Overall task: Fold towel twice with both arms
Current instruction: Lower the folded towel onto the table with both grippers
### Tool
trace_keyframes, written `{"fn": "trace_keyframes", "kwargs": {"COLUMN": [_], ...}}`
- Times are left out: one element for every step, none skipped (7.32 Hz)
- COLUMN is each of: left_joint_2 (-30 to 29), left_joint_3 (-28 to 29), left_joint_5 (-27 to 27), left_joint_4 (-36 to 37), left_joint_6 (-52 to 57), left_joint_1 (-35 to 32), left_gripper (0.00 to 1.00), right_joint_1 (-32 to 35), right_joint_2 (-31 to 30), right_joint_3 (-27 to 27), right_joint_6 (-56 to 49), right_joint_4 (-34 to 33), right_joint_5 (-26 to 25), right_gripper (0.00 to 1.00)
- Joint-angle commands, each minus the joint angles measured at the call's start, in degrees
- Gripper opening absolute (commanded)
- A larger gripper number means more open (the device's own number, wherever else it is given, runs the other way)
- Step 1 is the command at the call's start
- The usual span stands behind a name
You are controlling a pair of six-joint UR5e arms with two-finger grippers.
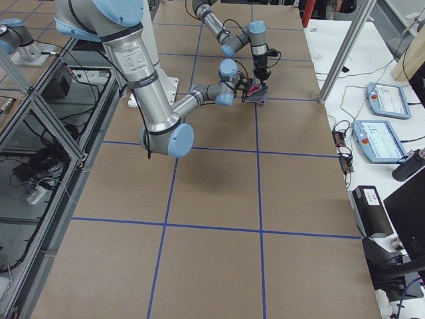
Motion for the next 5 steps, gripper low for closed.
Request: {"fn": "trace_keyframes", "kwargs": {"left_joint_2": [-2.55, -2.65, -2.74, -3.17, -3.7], "left_joint_3": [3.33, 3.42, 3.95, 5.08, 5.7], "left_joint_5": [0.03, 0.03, 0.12, 1.6, 1.7], "left_joint_4": [-0.15, -0.15, -0.49, -1.54, -1.9], "left_joint_6": [-0.53, -0.53, -0.53, -0.62, -0.62], "left_joint_1": [0.21, 0.22, 0.3, 0.56, 0.83], "left_gripper": [0.0, 0.0, 0.0, 0.0, 0.0], "right_joint_1": [0.14, 0.23, 0.4, 0.49, 0.67], "right_joint_2": [-0.07, -0.15, -0.16, -0.16, -0.16], "right_joint_3": [0.02, 0.02, 0.02, 0.02, 0.02], "right_joint_6": [-0.04, -0.04, -0.04, -0.04, -0.04], "right_joint_4": [0.03, 0.03, 0.03, 0.03, 0.03], "right_joint_5": [0.03, 0.12, 0.29, 0.29, 0.55], "right_gripper": [1.0, 1.0, 1.0, 1.0, 1.0]}}
